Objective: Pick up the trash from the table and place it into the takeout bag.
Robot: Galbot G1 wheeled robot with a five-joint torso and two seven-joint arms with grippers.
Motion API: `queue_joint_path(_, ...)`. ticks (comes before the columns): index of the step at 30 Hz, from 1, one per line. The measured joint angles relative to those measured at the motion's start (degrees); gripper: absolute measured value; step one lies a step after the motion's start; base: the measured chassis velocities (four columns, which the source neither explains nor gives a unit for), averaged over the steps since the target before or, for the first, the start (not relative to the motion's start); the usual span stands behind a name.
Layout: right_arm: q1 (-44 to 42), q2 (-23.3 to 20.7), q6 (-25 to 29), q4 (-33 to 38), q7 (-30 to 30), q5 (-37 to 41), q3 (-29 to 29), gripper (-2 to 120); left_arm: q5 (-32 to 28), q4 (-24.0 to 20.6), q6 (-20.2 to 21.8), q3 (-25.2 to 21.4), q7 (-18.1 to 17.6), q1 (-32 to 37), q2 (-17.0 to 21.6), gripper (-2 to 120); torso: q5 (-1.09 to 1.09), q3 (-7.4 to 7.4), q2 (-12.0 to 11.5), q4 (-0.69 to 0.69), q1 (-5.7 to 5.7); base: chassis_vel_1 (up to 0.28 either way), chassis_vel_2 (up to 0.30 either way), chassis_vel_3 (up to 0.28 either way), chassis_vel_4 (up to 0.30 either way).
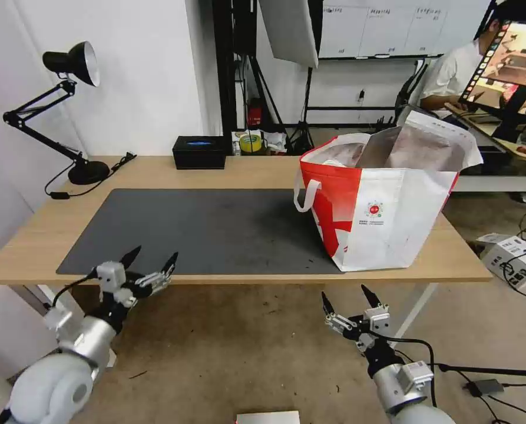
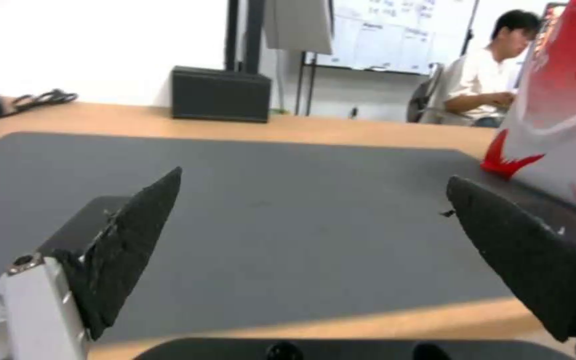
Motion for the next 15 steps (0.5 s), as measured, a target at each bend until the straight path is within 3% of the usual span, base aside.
queue_joint_path(6,0.00,0.00,0.00,0.00,0.00,0.00,0.00,100,1.98,2.01,-4.57,-3.61,2.07,5.66,-3.82,100,0.00,0.00,0.00,0.01,0.00,0.000,0.000,0.000,0.000)
queue_joint_path(15,0.00,0.00,0.00,0.00,0.00,0.00,0.00,100,3.31,2.75,-7.28,-5.41,3.50,9.07,-6.70,100,0.00,0.00,0.00,0.02,0.00,0.000,0.000,0.000,0.000)
